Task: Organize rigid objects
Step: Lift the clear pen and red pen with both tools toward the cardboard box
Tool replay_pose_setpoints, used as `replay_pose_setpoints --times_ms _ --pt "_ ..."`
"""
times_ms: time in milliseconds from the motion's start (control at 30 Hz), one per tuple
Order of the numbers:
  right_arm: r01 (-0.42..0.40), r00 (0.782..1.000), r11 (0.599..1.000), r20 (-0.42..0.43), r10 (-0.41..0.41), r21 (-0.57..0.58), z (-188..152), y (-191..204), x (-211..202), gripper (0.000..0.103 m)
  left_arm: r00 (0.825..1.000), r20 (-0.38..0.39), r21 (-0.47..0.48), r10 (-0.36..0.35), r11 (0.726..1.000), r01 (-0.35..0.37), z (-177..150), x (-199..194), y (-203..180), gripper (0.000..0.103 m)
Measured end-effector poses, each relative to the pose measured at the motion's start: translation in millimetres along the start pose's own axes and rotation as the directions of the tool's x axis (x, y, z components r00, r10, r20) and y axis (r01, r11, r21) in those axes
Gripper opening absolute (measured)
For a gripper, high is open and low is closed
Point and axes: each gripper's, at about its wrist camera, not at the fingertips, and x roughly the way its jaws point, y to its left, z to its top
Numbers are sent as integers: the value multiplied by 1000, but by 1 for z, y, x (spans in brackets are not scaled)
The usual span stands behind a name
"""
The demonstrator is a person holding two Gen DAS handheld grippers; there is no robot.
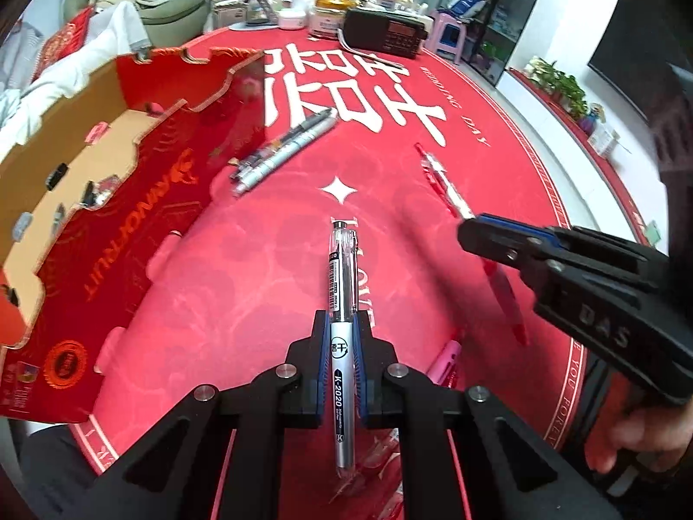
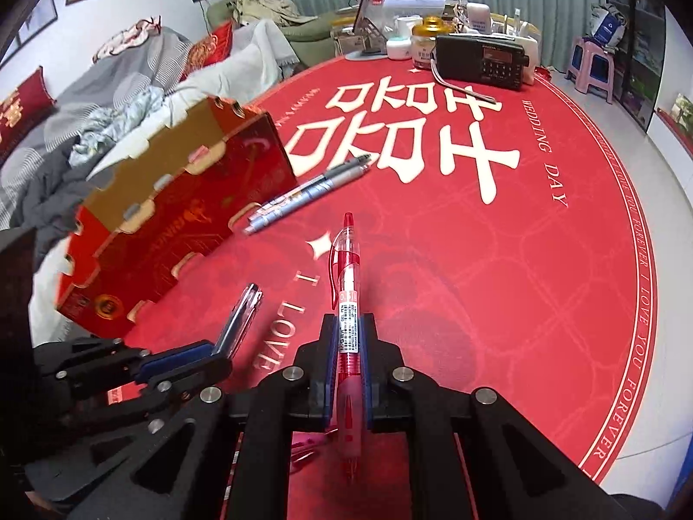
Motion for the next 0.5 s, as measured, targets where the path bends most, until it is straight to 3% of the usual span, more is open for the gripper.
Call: replay_pose_setpoints --times_ms 233,500 --pt "-7 1000 999 19 8 -43 5 20 -11 11 997 35 -13 65 998 -65 11 -10 2 10" --pt "-25 997 992 69 34 -123 22 53 -27 11 990 95 -46 100 994 -96 16 -47 33 10"
